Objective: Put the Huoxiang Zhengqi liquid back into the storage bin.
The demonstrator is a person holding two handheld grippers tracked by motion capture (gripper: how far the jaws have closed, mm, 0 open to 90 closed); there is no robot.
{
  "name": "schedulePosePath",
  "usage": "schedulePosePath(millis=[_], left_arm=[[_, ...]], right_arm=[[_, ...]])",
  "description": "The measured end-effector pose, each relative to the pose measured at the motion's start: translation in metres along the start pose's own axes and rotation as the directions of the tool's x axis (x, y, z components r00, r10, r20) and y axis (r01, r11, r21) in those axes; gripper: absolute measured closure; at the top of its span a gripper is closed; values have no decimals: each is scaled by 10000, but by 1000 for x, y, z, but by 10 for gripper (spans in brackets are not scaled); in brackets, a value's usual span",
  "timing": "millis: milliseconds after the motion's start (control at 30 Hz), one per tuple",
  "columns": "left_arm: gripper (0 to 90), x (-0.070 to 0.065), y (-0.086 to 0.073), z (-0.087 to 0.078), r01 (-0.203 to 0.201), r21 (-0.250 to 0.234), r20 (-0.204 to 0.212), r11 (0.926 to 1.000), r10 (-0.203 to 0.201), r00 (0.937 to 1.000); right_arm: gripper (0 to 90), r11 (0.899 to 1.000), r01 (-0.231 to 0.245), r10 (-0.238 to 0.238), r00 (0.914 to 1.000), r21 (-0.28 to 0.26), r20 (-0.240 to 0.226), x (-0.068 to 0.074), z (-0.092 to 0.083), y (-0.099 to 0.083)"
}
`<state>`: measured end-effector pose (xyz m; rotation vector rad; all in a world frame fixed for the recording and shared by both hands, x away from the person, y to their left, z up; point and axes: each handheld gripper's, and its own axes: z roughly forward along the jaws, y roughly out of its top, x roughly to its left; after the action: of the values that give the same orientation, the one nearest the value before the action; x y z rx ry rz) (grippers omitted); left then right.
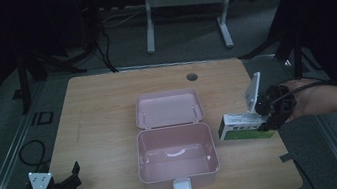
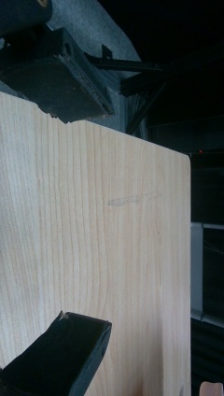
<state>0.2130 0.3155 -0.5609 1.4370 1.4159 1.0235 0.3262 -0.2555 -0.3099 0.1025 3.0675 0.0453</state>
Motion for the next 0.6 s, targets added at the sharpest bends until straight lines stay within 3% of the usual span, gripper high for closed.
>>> schedulePosePath(millis=[233,600], left_arm=[[17,0,0,0,8,-15,2,10000,-8,10000],[17,0,0,0,17,-29,11,10000,-17,10000]], right_arm=[[622,9998,208,-208,9998,-51,22,4,-10,25],[622,9948,977,-984,9949,-299,-224,13,-11,71]])
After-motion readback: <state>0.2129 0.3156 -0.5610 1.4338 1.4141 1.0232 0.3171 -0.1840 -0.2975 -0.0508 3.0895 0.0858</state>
